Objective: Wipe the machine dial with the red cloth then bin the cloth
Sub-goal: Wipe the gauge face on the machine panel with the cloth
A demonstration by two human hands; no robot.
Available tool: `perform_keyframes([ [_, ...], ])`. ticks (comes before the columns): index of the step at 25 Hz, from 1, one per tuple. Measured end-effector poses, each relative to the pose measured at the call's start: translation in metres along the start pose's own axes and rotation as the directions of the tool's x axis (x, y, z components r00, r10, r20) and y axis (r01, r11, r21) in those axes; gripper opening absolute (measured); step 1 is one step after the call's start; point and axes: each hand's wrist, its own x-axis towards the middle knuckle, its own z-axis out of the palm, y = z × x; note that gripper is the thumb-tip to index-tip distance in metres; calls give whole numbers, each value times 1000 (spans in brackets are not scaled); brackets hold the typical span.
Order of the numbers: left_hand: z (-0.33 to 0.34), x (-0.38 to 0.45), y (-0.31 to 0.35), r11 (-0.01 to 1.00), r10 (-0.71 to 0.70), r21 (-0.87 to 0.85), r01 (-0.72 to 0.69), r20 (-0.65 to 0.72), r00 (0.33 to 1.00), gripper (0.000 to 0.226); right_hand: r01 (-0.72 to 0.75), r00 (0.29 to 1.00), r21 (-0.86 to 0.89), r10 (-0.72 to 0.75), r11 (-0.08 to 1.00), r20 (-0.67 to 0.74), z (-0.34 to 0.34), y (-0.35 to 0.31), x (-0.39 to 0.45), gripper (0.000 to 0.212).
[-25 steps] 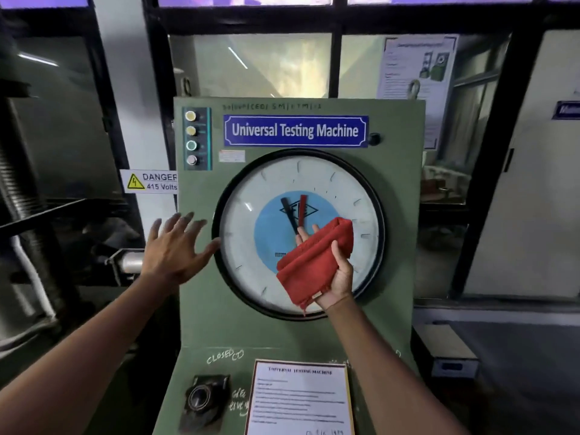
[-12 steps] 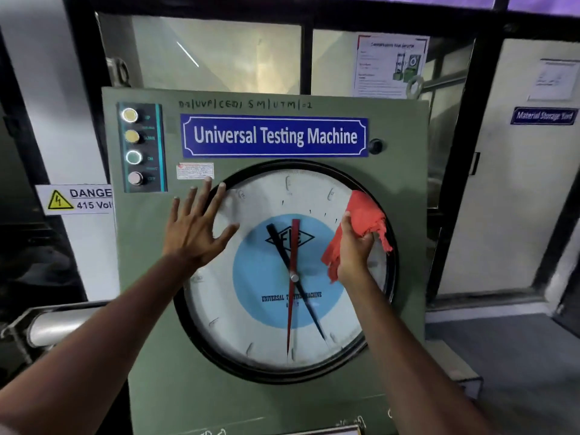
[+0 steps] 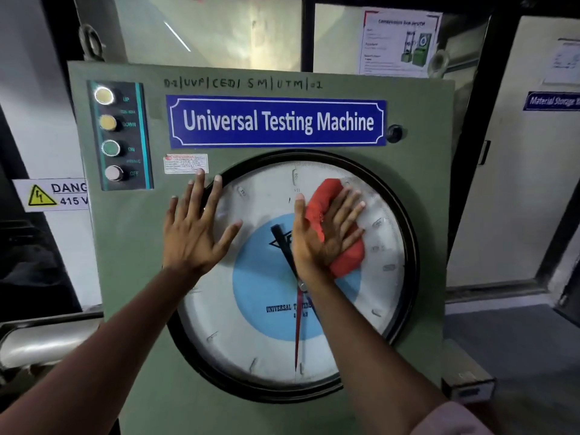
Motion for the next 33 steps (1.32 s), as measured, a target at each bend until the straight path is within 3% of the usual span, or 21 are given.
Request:
perform_keyframes([
  [2, -4, -3, -2, 997, -9, -71, 9, -11, 1000, 82, 230, 973, -42, -231, 972, -3, 17, -25, -20, 93],
  [5, -8, -11, -3, 984, -59, -170, 53, -27, 998, 78, 632, 775, -46, -629, 774, 61, 25, -13, -42, 87],
  [7, -10, -14, -4, 978, -78, -197, 72, -20, 997, 77, 738, 673, -41, -731, 674, 115, 11, 40, -36, 83],
  [9, -13, -14, -7, 977, -44, -211, 44, 2, 999, 77, 674, 738, -135, -652, 727, 176, -12, 98, -14, 79],
  [11, -15, -12, -8, 979, -20, -204, 24, 21, 1000, 77, 453, 891, -185, -436, 872, 129, -22, 122, 18, 77],
  [13, -14, -11, -6, 979, -56, -196, 59, 24, 998, 77, 174, 984, -120, -170, 977, 42, -19, 86, 34, 77],
  [14, -14, -10, -5, 977, -74, -200, 77, 19, 997, 76, 155, 988, -89, -154, 984, 18, -9, 52, 31, 76],
  [16, -13, -8, -5, 973, -79, -219, 80, 14, 997, 76, 405, 914, -35, -405, 914, 7, 13, -8, 0, 75],
  [18, -12, -8, -8, 973, -58, -221, 58, 9, 998, 77, 691, 720, -11, -687, 723, 96, 22, -26, -33, 72],
  [19, -12, -8, -9, 974, -47, -222, 48, 12, 999, 78, 744, 662, 6, -739, 668, 123, 21, -12, -31, 73],
  [20, -13, -9, -9, 973, -41, -227, 45, 19, 999, 78, 752, 649, 24, -747, 658, 146, 13, 10, -16, 75],
  [21, -14, -9, -8, 971, -40, -236, 46, 32, 999, 79, 702, 697, 23, -693, 712, 183, -1, 33, 3, 77],
  [22, -17, -8, -8, 968, -37, -247, 48, 50, 998, 80, 591, 793, -15, -576, 807, 199, -14, 53, 23, 77],
  [24, -21, -8, -7, 964, -39, -259, 61, 87, 995, 83, 248, 959, -56, -237, 967, 155, -32, 77, 47, 71],
  [25, -22, -9, -6, 964, -37, -258, 63, 104, 994, 84, 104, 988, -67, -95, 992, 120, -33, 72, 46, 70],
  [26, -22, -9, -6, 964, -31, -258, 61, 117, 993, 84, 54, 994, -56, -49, 997, 96, -28, 53, 37, 71],
  [28, -23, -7, -9, 962, -25, -266, 59, 127, 992, 85, 306, 945, -24, -301, 952, 128, -12, 3, 2, 73],
  [30, -22, -5, -11, 960, -21, -275, 54, 121, 992, 85, 670, 729, -18, -652, 742, 208, -3, -20, -23, 73],
  [31, -21, -6, -12, 960, -19, -275, 51, 118, 993, 85, 738, 659, -14, -715, 675, 232, -3, -15, -15, 74],
  [32, -21, -7, -13, 960, -12, -277, 45, 117, 993, 84, 737, 656, -7, -713, 676, 249, -7, 2, -1, 74],
  [33, -21, -7, -12, 958, -10, -282, 44, 121, 993, 84, 681, 709, -23, -651, 732, 273, -16, 25, 11, 73],
])
